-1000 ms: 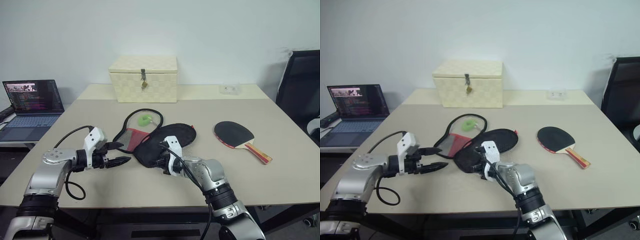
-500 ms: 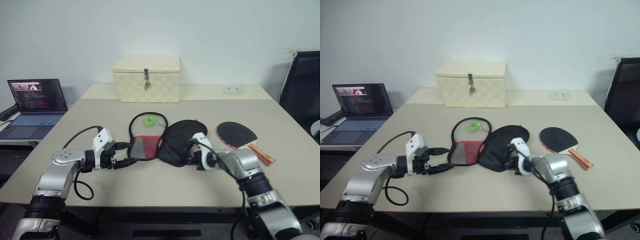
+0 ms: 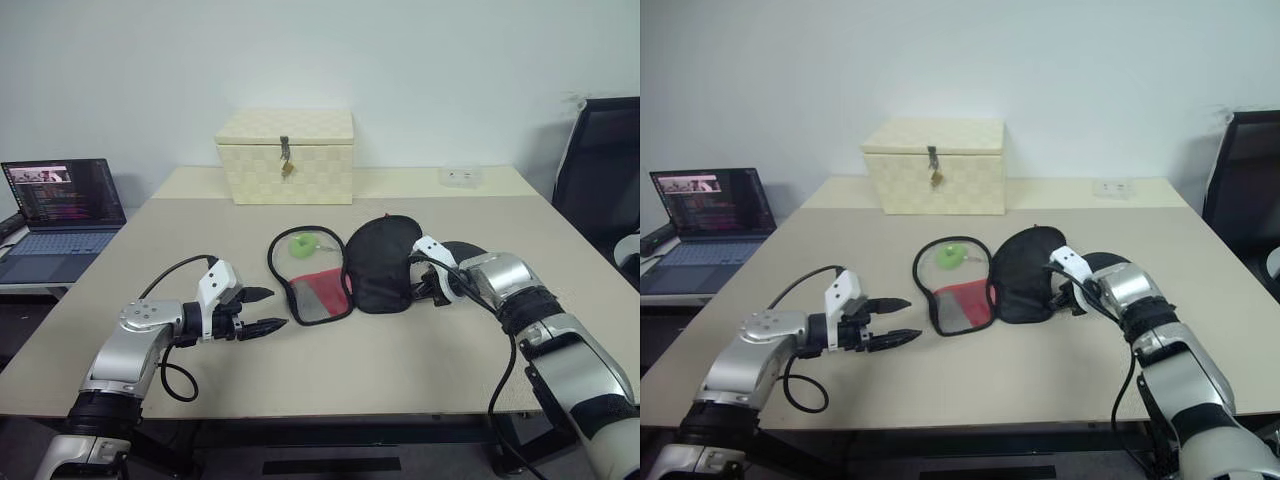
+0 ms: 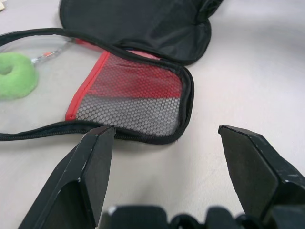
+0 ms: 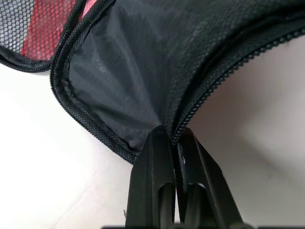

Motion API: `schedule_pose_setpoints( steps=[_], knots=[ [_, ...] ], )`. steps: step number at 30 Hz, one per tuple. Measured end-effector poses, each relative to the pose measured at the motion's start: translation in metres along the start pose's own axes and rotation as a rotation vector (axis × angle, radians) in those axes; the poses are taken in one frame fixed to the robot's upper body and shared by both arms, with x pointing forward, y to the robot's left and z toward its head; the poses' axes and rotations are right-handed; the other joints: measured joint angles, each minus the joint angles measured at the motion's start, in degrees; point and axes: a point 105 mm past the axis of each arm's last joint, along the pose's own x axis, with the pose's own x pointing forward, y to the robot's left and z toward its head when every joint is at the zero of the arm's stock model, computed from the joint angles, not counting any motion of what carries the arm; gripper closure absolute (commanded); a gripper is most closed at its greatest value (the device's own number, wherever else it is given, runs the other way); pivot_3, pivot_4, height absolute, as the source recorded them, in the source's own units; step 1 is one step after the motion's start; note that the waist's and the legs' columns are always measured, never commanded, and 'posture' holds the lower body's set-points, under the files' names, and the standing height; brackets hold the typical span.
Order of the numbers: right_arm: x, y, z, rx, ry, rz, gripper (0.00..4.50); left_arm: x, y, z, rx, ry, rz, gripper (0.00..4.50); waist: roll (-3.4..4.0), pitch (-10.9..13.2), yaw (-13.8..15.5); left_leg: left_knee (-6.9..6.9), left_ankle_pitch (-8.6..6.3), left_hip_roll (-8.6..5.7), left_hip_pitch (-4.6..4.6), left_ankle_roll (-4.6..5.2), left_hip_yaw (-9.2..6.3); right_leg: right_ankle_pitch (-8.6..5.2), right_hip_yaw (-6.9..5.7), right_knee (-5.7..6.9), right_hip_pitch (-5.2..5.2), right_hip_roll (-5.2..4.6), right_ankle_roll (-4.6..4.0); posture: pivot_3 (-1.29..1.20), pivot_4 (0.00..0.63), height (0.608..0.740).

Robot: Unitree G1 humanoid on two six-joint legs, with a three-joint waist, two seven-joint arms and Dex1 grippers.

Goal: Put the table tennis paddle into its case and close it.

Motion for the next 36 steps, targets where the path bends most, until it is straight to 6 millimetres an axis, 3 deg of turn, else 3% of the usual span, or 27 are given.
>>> schedule_pose_setpoints(
  steps=[3, 8, 14, 17, 22, 25, 28, 32, 36],
  knots=[
    [0.000, -0.003, -0.002, 0.008, -0.001, -0.003, 3.80, 0.001, -0.001, 0.003, 0.010, -0.006, -0.005, 0.70, 0.00, 0.00, 0.01, -0.04, 0.00, 0.00, 0.00, 0.00, 0.00, 0.00, 0.00, -0.02, 0.00, -0.03, 0.00, 0.00, 0.150, 0.740],
    [-0.007, -0.009, -0.001, -0.003, -0.016, -0.019, 2.12, 0.004, -0.004, 0.006, -0.011, -0.031, -0.020, 0.70, 0.03, 0.02, 0.02, -0.04, 0.00, -0.01, 0.00, -0.01, -0.01, 0.00, 0.00, -0.01, 0.00, -0.03, 0.00, 0.00, 0.150, 0.740],
    [-0.053, -0.026, 0.005, -0.016, -0.149, -0.065, 0.04, 0.010, -0.008, 0.022, -0.046, -0.111, -0.039, 0.70, 0.02, 0.02, 0.76, -0.06, 0.00, -0.02, -0.04, -0.01, -0.04, 0.00, -0.03, -0.08, 0.01, -0.05, 0.00, 0.00, 0.150, 0.740],
    [-0.070, -0.030, -0.008, 0.026, -0.184, -0.087, 0.04, 0.012, -0.009, 0.027, -0.050, -0.129, -0.045, 0.70, 0.02, 0.02, 1.11, -0.05, 0.00, -0.01, -0.03, -0.01, -0.04, 0.00, -0.03, -0.04, 0.02, -0.06, 0.00, 0.00, 0.150, 0.740],
    [-0.100, -0.067, -0.060, 0.128, -0.146, -0.307, 0.04, 0.015, -0.010, 0.037, -0.036, -0.148, -0.072, 0.70, 0.02, 0.02, 1.28, -0.03, 0.01, -0.06, -0.03, -0.01, 0.08, 0.00, 0.00, -0.03, 0.02, -0.04, 0.01, 0.00, 0.150, 0.740],
    [-0.110, -0.086, -0.074, 0.161, -0.143, -0.432, 0.04, 0.022, -0.010, 0.051, -0.004, -0.173, -0.108, 0.70, 0.02, 0.02, 1.04, -0.02, 0.01, -0.05, 0.02, -0.01, 0.26, 0.01, 0.06, -0.02, 0.03, 0.00, 0.01, 0.00, 0.150, 0.740],
    [-0.113, -0.099, -0.089, 0.188, -0.129, -0.512, 0.04, 0.027, -0.012, 0.063, 0.030, -0.191, -0.141, 0.70, 0.02, 0.02, 0.84, -0.04, 0.01, -0.04, 0.04, 0.00, 0.34, 0.00, 0.07, -0.02, 0.04, 0.04, 0.01, 0.00, 0.150, 0.740],
    [-0.112, -0.107, -0.106, 0.229, -0.096, -0.540, 0.04, 0.029, -0.011, 0.057, 0.014, -0.173, -0.154, 0.70, 0.02, 0.02, 0.46, -0.08, 0.01, -0.05, 0.03, 0.00, 0.35, 0.00, 0.09, -0.05, 0.03, 0.04, 0.01, 0.00, 0.150, 0.740],
    [-0.109, -0.109, -0.107, 0.218, -0.084, -0.537, 0.04, 0.030, -0.011, 0.055, 0.015, -0.166, -0.156, 0.70, 0.02, 0.03, 0.29, -0.06, 0.01, -0.04, 0.04, 0.00, 0.33, 0.00, 0.08, -0.03, 0.05, 0.04, 0.01, 0.00, 0.150, 0.740]
  ],
)
